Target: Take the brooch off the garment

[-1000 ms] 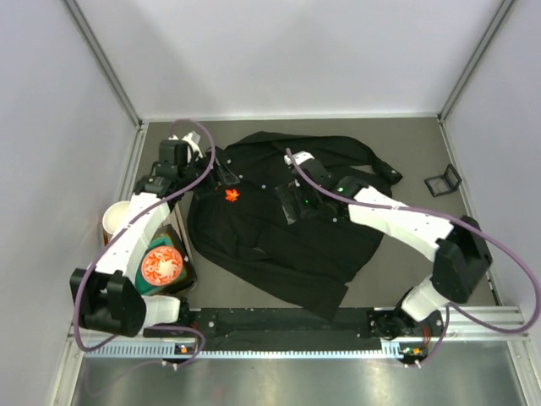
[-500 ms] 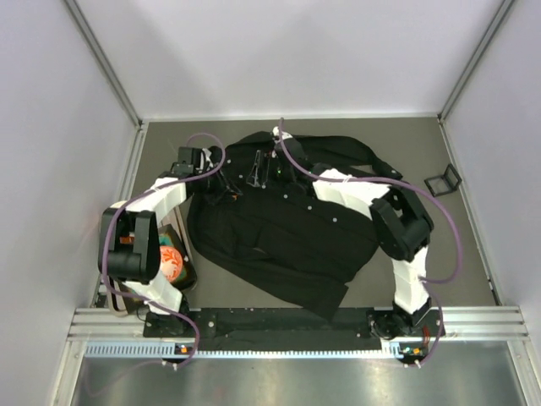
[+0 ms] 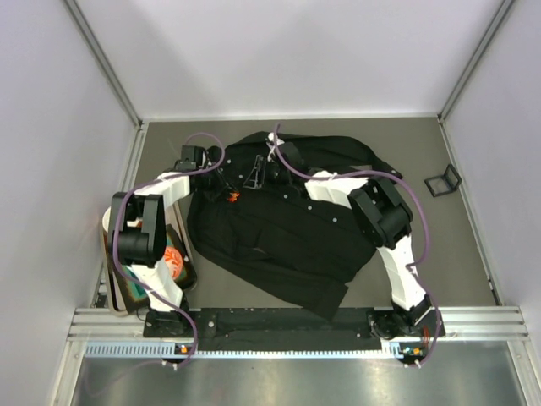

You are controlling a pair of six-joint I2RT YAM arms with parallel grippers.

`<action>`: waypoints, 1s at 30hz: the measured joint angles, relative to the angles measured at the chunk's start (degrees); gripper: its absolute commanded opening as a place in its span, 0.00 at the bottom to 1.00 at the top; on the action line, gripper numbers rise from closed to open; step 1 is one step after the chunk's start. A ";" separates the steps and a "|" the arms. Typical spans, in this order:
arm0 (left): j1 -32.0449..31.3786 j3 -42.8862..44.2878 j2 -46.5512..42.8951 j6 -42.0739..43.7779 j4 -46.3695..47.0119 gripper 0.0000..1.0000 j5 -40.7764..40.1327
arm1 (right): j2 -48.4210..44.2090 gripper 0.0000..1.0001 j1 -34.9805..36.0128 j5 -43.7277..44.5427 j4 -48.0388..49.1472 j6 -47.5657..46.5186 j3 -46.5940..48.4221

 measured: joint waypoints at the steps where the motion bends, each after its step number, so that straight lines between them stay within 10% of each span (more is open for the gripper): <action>1: 0.04 0.26 0.46 0.00 0.04 0.34 -0.48 | 0.37 0.40 0.04 -0.85 0.81 0.22 0.26; 30: 1.77 1.97 7.48 -2.99 9.07 0.28 -3.48 | 10.14 0.38 1.42 -10.82 5.20 7.39 6.43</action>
